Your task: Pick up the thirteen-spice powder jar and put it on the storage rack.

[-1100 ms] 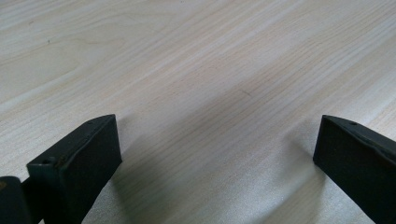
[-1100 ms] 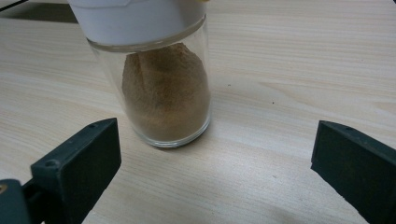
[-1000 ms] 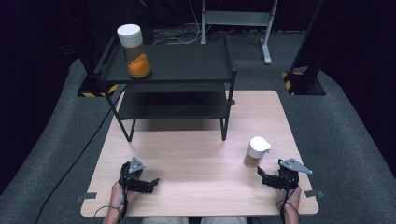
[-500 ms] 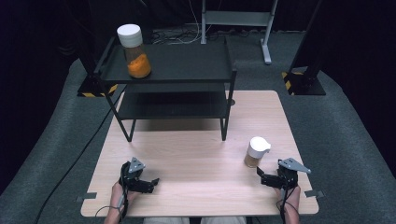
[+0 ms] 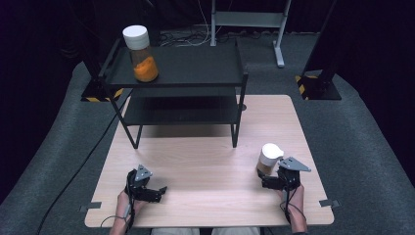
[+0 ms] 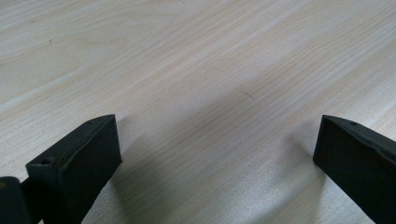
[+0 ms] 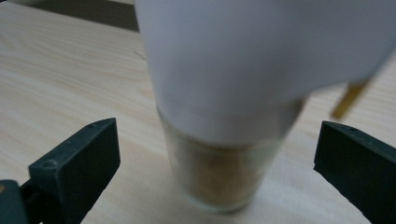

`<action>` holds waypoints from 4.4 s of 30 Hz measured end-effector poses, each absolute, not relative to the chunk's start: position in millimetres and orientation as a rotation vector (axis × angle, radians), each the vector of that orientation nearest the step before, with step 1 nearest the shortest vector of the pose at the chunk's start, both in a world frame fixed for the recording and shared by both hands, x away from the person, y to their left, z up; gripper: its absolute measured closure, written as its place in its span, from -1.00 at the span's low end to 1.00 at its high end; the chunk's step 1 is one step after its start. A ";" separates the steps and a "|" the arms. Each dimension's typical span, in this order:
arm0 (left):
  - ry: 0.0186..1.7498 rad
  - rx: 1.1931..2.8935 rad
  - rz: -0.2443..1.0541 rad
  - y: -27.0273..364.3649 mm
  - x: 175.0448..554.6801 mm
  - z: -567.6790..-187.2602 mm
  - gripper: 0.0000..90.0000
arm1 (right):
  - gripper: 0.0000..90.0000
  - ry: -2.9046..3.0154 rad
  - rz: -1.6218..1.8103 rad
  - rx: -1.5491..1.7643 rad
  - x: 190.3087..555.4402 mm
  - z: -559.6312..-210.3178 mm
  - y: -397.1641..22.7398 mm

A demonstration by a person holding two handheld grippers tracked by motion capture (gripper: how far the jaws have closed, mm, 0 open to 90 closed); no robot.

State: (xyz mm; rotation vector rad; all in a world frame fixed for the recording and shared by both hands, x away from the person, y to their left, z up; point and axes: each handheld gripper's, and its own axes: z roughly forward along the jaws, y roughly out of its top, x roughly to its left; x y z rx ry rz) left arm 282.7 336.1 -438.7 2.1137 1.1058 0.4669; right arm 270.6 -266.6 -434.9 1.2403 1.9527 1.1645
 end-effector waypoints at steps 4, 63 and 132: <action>1.103 2.116 0.466 336.3 283.0 -438.6 -0.99 | -1.00 1.953 1.185 1.210 278.6 -430.8 -263.4; 1.099 2.116 0.469 336.2 282.3 -438.7 -0.98 | -0.32 2.046 1.272 1.045 294.0 -402.9 -238.4; 1.100 2.116 0.467 336.4 282.6 -438.7 -0.98 | -0.32 2.177 1.329 0.780 341.1 -317.4 -192.9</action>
